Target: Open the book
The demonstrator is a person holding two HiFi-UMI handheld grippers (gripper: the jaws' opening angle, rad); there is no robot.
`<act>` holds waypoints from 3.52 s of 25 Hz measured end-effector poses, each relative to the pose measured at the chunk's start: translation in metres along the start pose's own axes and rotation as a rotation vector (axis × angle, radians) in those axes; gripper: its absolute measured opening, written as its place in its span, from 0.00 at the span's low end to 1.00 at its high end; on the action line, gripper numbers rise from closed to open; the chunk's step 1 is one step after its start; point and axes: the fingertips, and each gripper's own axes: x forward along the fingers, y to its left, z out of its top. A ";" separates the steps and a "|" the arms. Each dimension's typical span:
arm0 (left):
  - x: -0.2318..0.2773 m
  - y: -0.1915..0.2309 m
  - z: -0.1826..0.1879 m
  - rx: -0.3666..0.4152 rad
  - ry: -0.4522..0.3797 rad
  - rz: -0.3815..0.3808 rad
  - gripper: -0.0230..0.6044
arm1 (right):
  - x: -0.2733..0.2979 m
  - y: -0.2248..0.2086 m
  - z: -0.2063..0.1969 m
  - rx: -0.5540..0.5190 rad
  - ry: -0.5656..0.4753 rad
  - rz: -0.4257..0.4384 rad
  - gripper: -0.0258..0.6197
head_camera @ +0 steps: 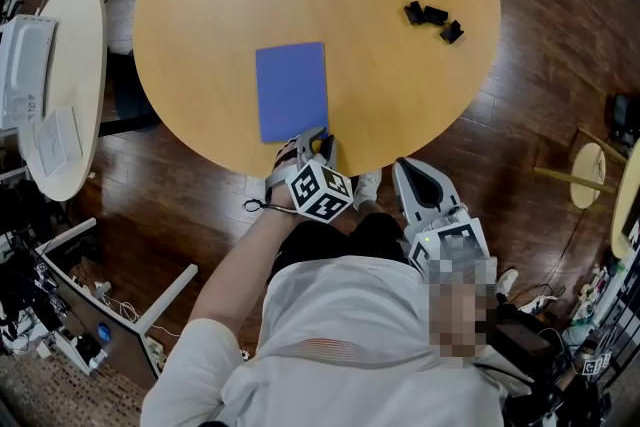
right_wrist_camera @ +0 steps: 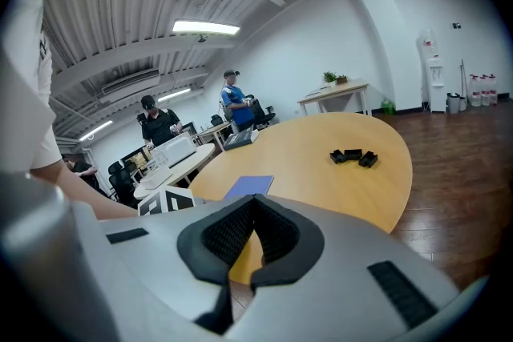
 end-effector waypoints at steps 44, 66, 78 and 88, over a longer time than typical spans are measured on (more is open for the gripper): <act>-0.167 0.163 -0.130 -1.210 -0.387 0.169 0.05 | 0.036 0.070 0.009 -0.079 0.014 0.068 0.03; -0.088 0.165 -0.247 -1.226 -0.084 0.211 0.08 | 0.066 0.109 -0.010 -0.149 0.076 0.016 0.03; -0.146 0.129 -0.249 -1.241 -0.177 0.255 0.08 | 0.061 0.105 -0.007 -0.136 0.063 0.017 0.03; -0.228 0.156 -0.128 -0.959 -0.515 0.301 0.05 | 0.046 0.098 0.031 -0.154 -0.025 0.024 0.03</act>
